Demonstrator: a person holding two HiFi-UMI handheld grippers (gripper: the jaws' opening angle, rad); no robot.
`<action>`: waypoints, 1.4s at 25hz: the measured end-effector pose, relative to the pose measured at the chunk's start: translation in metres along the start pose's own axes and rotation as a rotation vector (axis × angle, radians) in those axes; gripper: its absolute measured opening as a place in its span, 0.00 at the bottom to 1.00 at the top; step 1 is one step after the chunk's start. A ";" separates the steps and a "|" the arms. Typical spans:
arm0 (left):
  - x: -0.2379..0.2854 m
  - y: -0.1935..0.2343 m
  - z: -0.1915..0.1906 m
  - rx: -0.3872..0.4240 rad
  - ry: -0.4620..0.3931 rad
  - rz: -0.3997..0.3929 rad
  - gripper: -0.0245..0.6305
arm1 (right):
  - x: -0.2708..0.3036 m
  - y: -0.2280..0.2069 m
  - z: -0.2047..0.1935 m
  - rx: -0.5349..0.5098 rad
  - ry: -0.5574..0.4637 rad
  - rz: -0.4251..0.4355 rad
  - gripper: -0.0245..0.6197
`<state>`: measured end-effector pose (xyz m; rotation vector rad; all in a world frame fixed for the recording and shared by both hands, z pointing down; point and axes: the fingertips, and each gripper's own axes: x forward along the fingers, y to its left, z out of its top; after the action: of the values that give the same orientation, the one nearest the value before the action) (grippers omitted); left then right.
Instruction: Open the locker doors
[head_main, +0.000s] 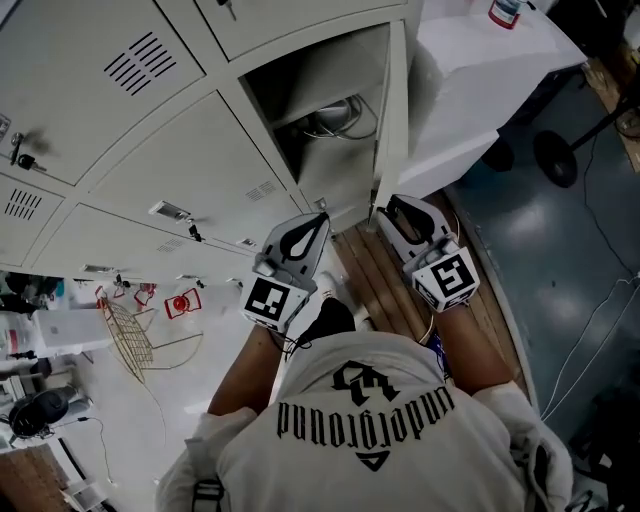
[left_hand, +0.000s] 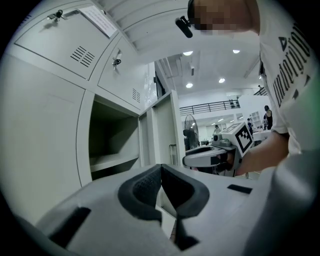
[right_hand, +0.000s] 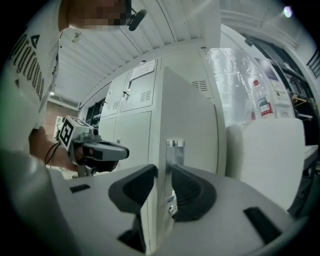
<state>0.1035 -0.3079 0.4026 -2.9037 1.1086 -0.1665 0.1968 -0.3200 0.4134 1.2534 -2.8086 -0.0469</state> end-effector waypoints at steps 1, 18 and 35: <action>0.004 -0.005 0.001 0.001 -0.001 -0.009 0.05 | -0.008 -0.005 -0.001 0.000 0.001 -0.015 0.21; 0.055 -0.057 0.004 0.038 0.009 -0.136 0.05 | -0.096 -0.110 -0.015 0.023 0.005 -0.245 0.14; 0.030 -0.041 0.007 0.043 0.008 -0.087 0.05 | -0.112 -0.168 -0.020 0.044 -0.019 -0.351 0.05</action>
<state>0.1536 -0.2970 0.4014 -2.9168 0.9683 -0.2024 0.3974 -0.3484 0.4186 1.7481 -2.5809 -0.0151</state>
